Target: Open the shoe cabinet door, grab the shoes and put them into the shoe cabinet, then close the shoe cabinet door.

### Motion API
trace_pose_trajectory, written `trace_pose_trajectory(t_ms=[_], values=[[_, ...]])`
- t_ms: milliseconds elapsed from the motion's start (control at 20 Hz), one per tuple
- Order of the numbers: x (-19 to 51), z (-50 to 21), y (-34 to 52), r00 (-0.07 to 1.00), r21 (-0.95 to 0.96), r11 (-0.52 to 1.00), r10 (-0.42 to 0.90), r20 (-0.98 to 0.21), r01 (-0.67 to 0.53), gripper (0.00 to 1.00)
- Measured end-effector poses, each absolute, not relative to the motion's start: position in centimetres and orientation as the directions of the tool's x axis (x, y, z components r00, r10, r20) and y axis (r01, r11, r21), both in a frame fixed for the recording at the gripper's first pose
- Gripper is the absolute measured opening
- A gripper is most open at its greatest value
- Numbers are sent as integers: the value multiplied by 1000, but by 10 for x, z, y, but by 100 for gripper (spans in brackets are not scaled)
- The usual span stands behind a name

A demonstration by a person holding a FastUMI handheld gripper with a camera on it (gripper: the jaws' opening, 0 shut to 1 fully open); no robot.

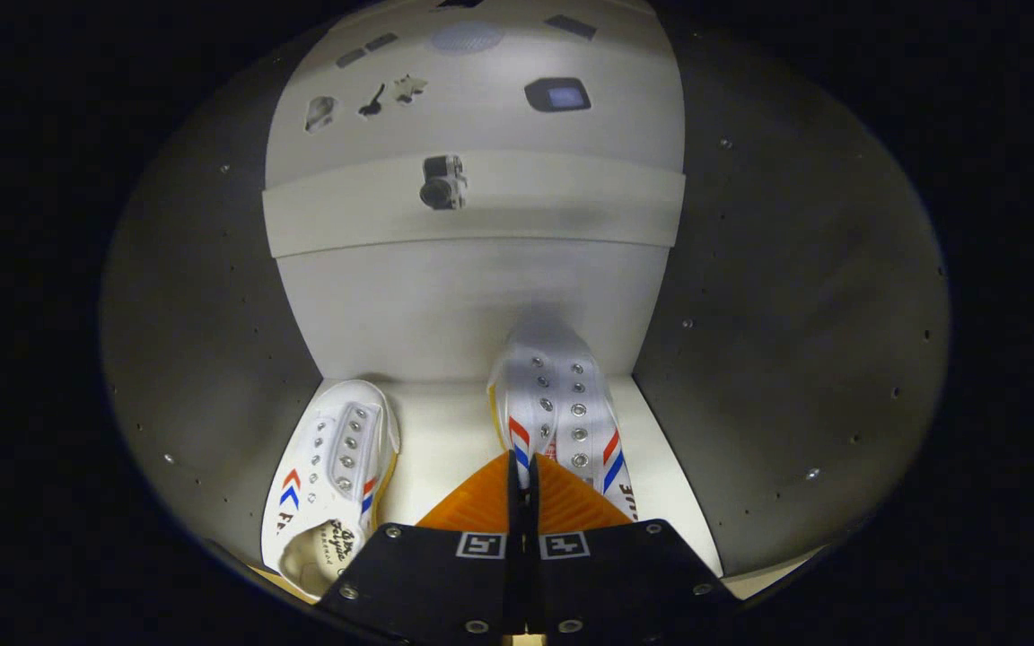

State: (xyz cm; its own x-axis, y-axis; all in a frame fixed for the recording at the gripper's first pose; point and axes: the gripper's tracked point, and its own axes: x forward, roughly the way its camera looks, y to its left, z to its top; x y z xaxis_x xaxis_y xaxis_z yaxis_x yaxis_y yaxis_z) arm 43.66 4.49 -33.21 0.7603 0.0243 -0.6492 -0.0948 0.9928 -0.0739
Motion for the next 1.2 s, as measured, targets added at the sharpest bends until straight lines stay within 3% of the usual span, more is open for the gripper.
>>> trace_pose_trajectory(t_ms=[200,300,400,500,550,650,750,1200], values=[[437,-337,49,760,-89,991,17,-650,-98,0],[436,-334,44,777,-123,987,2,-630,-102,5],[432,-326,38,791,-132,987,-12,-611,-87,21],[422,-316,31,796,-112,992,-24,-605,-56,45],[414,-311,30,799,-96,994,-21,-601,-47,66],[396,-297,29,811,-82,996,-16,-585,-39,83],[372,-278,31,827,-64,997,3,-562,-47,92],[196,-175,54,913,-9,992,110,-392,-123,93]])
